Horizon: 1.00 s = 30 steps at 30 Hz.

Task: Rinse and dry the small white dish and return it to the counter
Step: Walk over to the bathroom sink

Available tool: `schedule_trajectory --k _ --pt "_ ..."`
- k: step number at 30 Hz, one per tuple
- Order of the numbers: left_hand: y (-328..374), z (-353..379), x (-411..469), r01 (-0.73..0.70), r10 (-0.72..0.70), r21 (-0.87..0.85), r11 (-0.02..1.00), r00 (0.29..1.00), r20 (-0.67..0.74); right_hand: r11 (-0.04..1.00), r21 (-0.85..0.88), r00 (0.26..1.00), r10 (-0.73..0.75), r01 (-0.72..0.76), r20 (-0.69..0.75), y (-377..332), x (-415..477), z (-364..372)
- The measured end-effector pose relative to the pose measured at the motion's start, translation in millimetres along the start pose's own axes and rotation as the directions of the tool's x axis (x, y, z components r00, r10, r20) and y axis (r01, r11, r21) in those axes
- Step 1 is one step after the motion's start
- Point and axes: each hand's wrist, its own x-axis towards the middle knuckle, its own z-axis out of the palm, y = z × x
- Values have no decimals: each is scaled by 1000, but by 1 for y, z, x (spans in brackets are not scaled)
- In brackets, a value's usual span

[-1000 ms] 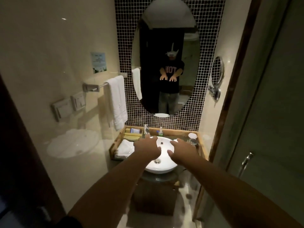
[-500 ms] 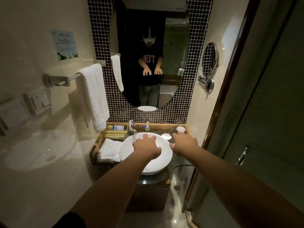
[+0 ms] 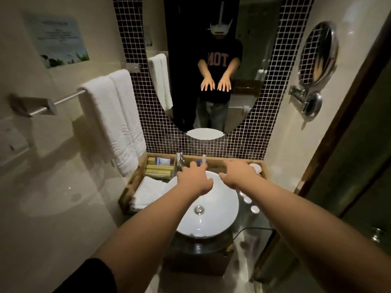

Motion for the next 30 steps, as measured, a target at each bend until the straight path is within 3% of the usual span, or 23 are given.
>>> schedule_trajectory --k 6,13,23,30 --pt "-21 8 69 -30 30 -2 1000 998 53 1000 -23 999 -11 12 37 -9 61 13" --pt "-37 -5 139 -171 168 44 984 984 58 994 -29 993 103 -102 55 -8 109 9" --pt "-25 8 211 -244 242 -8 970 959 146 985 -101 984 149 -139 100 5 172 11" --pt "-35 2 270 -171 164 52 984 980 116 997 -52 988 60 -53 139 9 246 14"
